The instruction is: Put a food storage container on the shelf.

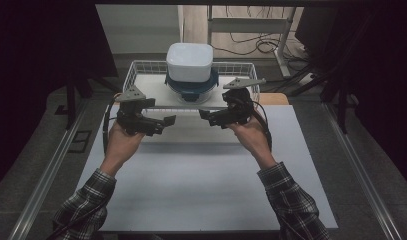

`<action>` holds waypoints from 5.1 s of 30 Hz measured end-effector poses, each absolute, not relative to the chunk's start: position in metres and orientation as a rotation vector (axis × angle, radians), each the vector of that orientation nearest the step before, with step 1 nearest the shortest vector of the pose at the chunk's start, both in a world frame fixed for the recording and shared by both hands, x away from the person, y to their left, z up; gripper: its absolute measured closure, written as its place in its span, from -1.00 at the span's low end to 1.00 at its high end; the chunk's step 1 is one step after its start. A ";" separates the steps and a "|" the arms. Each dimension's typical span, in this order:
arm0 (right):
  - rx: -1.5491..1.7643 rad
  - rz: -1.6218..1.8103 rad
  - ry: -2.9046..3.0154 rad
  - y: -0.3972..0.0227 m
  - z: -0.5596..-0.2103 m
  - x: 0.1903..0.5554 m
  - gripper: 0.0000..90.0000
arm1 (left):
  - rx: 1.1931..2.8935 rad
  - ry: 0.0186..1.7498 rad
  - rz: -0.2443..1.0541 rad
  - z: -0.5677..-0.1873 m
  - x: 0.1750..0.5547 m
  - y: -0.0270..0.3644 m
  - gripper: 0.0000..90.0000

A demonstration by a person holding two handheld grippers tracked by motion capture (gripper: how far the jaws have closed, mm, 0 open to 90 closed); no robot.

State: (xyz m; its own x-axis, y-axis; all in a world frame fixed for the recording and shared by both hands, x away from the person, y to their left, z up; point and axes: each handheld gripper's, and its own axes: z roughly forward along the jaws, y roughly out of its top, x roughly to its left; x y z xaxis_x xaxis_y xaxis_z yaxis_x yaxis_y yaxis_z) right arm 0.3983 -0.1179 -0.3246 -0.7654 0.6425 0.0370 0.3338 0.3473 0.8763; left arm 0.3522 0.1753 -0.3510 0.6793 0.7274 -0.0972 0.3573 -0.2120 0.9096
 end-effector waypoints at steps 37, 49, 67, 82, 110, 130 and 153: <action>0.815 1.350 2.325 -0.130 -0.354 0.365 -1.00 | 1.845 0.844 0.383 -0.385 0.315 0.181 -0.94; 0.791 1.328 2.335 -0.135 -0.370 0.355 -1.00 | 1.846 0.859 0.405 -0.401 0.306 0.179 -0.94; 0.774 1.310 2.335 -0.139 -0.391 0.340 -1.00 | 1.846 0.883 0.423 -0.425 0.295 0.175 -0.94; 0.796 1.319 2.357 -0.146 -0.414 0.328 -1.00 | 1.904 0.889 0.432 -0.444 0.285 0.171 -0.94; 0.814 1.325 2.353 -0.162 -0.422 0.310 -1.00 | 1.911 0.944 0.411 -0.470 0.263 0.183 -0.94; 0.834 1.312 2.363 -0.177 -0.435 0.297 -1.00 | 1.911 0.963 0.416 -0.482 0.245 0.190 -0.94; 0.905 1.273 2.365 -0.205 -0.456 0.286 -1.00 | 1.912 1.014 0.434 -0.496 0.229 0.204 -0.94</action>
